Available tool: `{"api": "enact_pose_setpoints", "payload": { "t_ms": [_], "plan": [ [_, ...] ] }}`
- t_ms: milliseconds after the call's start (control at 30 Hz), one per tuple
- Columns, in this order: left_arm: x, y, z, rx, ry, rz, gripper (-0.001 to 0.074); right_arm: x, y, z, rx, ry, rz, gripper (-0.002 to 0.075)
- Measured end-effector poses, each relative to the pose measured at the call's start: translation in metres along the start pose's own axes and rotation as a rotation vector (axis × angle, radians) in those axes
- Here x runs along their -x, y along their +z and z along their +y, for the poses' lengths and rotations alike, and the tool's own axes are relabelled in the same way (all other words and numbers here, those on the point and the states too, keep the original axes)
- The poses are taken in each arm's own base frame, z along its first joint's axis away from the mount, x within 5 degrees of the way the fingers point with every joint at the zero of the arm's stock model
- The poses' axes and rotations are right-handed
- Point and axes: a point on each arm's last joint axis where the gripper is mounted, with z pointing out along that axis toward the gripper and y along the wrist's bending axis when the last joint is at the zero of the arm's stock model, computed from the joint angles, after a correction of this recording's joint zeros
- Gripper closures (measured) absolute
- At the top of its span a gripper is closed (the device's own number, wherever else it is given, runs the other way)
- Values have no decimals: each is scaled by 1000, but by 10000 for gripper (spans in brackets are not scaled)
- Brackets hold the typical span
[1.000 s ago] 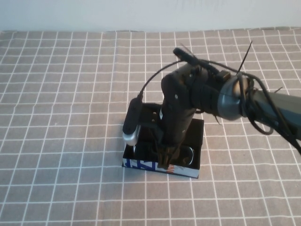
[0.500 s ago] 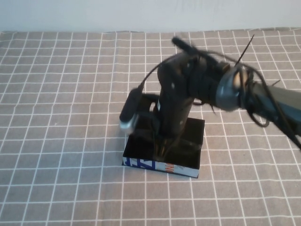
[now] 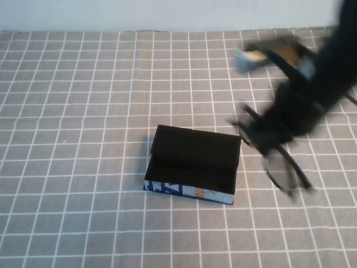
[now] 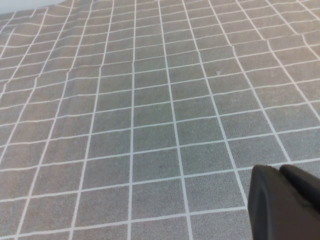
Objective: Take glasses out of glasses case
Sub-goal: Place the glasses on the table
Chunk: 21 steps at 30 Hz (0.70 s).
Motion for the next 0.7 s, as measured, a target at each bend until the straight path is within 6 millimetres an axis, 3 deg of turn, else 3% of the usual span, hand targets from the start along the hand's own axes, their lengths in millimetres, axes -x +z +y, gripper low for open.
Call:
{"api": "enact_pose_setpoints", "payload": {
  "t_ms": [167, 300, 533, 700],
  "plan": [
    [0, 0, 0, 0, 0, 0, 739, -74, 32, -27, -45, 205, 14, 671],
    [0, 0, 0, 0, 0, 0, 739, -99, 66, -42, -78, 292, -34, 671],
    [0, 0, 0, 0, 0, 0, 739, -97, 105, -61, -107, 370, -11, 671],
    [0, 0, 0, 0, 0, 0, 740, -91, 118, -66, -115, 380, -44, 658]
  ]
}}
